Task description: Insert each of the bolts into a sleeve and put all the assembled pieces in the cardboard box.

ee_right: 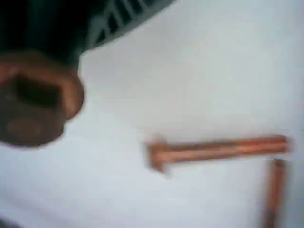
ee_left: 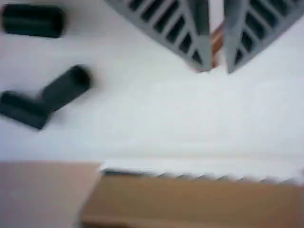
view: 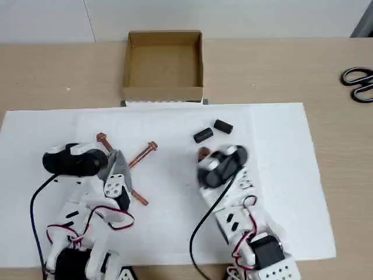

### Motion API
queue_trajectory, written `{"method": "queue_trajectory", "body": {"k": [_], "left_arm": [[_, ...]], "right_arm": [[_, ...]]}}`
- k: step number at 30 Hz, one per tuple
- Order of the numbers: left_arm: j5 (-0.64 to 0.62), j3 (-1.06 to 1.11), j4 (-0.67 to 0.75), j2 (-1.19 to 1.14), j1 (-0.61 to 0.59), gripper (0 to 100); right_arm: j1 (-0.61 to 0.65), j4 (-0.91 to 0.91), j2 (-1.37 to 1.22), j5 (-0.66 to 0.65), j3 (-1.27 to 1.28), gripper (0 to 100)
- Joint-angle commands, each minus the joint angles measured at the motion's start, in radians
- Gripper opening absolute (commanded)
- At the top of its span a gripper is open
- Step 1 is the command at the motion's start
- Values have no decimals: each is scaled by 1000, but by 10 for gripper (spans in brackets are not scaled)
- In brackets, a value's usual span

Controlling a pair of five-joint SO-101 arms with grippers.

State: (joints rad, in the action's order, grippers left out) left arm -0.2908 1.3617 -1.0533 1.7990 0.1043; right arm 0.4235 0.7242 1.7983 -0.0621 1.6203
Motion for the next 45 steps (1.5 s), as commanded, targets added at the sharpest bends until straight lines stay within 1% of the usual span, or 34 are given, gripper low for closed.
{"method": "queue_trajectory", "body": {"k": [1,5,8,11,13,20,29,38,45], "left_arm": [[48,59,25,0,-72,6],[63,180,31,0,-97,6],[83,240,31,0,-92,6],[81,263,31,0,-95,6],[80,274,32,0,-95,6],[78,274,35,0,-95,6],[78,274,37,0,-95,6],[75,274,37,0,-95,6],[75,275,37,0,-95,6]], "right_arm": [[-116,-4,2,57,3,2],[-120,-5,-1,123,-112,2],[-116,2,-16,112,-201,2],[-116,-2,-101,101,-276,2],[-116,-24,-200,104,-339,2],[-116,-197,-699,106,-628,2],[-116,-317,-1395,106,-1160,2],[-114,-317,-2002,106,-1792,2],[-111,-312,-2402,104,-2240,2]]}}
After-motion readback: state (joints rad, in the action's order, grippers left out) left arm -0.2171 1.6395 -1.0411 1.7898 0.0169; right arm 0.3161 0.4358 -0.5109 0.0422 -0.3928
